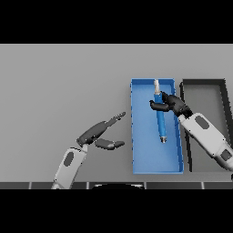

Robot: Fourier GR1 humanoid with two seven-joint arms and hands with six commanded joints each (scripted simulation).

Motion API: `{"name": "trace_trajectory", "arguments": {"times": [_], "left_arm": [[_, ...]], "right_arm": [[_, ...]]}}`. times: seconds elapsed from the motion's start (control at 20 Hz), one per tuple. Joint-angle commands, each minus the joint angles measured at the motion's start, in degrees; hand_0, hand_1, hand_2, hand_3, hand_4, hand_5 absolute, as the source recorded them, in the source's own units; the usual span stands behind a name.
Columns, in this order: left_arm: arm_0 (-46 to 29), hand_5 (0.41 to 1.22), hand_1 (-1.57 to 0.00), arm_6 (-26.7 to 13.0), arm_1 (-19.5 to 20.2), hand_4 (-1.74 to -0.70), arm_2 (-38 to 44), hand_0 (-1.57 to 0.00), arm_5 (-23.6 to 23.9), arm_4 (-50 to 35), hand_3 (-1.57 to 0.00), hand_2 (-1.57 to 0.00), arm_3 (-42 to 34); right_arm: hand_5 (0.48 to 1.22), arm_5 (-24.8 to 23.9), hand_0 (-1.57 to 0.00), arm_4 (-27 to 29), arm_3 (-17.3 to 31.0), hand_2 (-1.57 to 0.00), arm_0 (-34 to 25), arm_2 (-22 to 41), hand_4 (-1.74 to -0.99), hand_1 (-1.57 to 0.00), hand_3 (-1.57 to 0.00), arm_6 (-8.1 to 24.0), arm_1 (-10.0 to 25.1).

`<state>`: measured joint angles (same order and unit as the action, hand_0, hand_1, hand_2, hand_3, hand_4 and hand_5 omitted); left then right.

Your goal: Pick up the blue pipe and place it into the blue bin.

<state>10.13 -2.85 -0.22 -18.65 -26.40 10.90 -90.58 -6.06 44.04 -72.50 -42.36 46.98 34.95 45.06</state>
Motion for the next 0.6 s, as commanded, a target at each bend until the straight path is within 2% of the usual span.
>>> {"name": "trace_trajectory", "arguments": {"times": [0.0, 0.1, 0.25, 0.45, 0.55], "left_arm": [[-0.21, 0.496, 0.00, 0.02, -0.07, -0.93, -0.08, 0.00, 0.11, 0.11, 0.00, 0.00, 0.03], [0.17, 0.496, 0.00, -0.72, -0.35, -0.93, 0.17, 0.00, 0.33, -0.08, 0.00, 0.00, 0.01], [-0.26, 0.497, 0.00, 0.56, -0.15, -0.93, -0.17, 0.00, 0.58, 0.73, 0.00, 0.00, 0.55], [-0.20, 0.496, 0.00, 0.10, -0.13, -0.93, -0.04, 0.00, 0.83, 0.81, 0.00, 0.00, 0.54], [0.13, 0.495, 0.00, 0.09, -0.60, -0.93, -0.27, 0.00, 1.17, 1.25, 0.00, 0.00, 1.09]], "right_arm": [[0.788, 0.55, -0.09, -0.30, 0.31, -0.08, -0.29, 0.64, -1.175, -0.09, -0.02, 0.00, 0.22], [0.759, 0.52, -0.06, -0.11, 0.44, -0.05, -1.41, 2.20, -1.144, -0.06, -0.02, 0.00, 0.62], [0.725, 1.36, -0.03, -0.38, 0.38, -0.03, -1.72, 3.18, -1.099, -0.03, -0.01, -0.47, 0.97], [0.712, 3.22, -0.02, -0.99, -1.10, -0.02, -1.46, 4.06, -1.084, -0.02, 0.00, -0.66, 2.10], [0.714, 3.38, -0.02, -0.73, -0.21, -0.02, -1.89, 3.72, -1.084, -0.02, 0.00, -1.04, 1.52]]}}
